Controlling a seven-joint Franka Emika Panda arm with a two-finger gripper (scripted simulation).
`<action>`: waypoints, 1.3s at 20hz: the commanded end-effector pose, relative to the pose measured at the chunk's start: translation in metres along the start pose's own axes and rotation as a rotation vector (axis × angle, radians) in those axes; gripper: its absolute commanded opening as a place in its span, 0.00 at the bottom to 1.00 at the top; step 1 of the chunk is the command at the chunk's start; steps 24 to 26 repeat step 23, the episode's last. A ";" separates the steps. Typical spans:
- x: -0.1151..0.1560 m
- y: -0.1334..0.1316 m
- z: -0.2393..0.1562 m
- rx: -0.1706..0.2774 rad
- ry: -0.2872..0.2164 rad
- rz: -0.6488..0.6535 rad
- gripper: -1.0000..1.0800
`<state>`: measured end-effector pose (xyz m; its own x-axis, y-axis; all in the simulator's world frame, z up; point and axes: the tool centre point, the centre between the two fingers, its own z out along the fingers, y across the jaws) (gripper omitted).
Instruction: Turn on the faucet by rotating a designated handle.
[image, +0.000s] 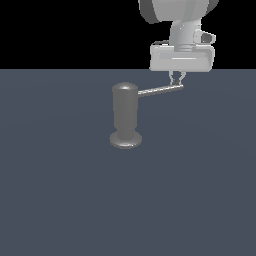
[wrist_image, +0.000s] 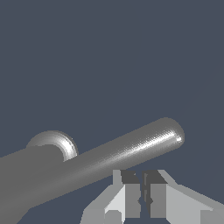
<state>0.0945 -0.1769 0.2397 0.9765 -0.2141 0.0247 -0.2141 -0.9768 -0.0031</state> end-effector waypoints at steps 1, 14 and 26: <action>0.004 0.004 0.013 -0.002 -0.015 0.008 0.00; 0.033 0.004 0.017 -0.003 -0.021 0.015 0.00; 0.048 0.005 0.019 -0.003 -0.024 0.020 0.00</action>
